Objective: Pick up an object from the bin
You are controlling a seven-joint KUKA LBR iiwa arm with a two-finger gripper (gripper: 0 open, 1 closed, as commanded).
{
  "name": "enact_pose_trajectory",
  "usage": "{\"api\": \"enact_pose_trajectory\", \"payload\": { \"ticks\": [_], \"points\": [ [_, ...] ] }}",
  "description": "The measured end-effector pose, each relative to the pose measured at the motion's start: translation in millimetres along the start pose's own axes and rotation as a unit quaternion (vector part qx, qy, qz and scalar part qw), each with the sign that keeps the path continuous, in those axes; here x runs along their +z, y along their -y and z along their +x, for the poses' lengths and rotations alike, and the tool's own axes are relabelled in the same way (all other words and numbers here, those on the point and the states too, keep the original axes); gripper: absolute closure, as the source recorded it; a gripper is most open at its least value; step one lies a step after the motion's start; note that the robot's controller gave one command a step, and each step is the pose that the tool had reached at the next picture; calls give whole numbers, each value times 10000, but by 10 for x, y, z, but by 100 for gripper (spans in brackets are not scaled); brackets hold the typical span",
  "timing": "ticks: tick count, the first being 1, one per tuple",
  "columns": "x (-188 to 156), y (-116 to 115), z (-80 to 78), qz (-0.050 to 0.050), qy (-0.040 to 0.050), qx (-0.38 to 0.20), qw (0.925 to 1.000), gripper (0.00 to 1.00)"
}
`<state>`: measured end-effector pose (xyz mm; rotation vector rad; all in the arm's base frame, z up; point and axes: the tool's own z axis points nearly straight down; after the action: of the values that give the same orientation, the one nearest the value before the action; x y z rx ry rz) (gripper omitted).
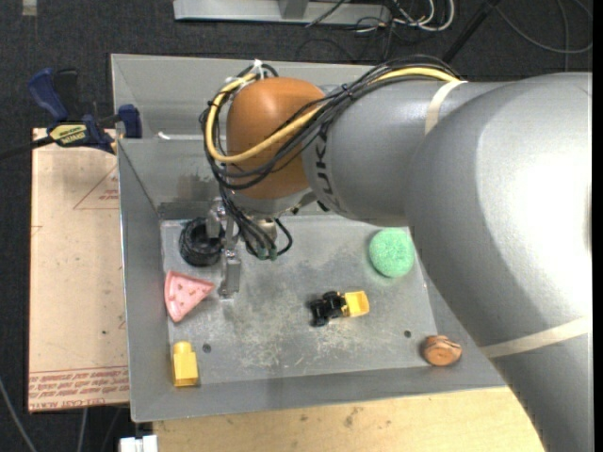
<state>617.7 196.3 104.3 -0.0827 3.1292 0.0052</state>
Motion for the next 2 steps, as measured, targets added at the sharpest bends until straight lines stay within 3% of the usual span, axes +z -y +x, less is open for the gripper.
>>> {"api": "enact_pose_trajectory", "payload": {
  "ticks": [1,2],
  "points": [
    [270,-132,-104,-18,50,-1297,9915,100],
    [269,-132,-104,-19,50,-1297,9915,100]
  ]
}}
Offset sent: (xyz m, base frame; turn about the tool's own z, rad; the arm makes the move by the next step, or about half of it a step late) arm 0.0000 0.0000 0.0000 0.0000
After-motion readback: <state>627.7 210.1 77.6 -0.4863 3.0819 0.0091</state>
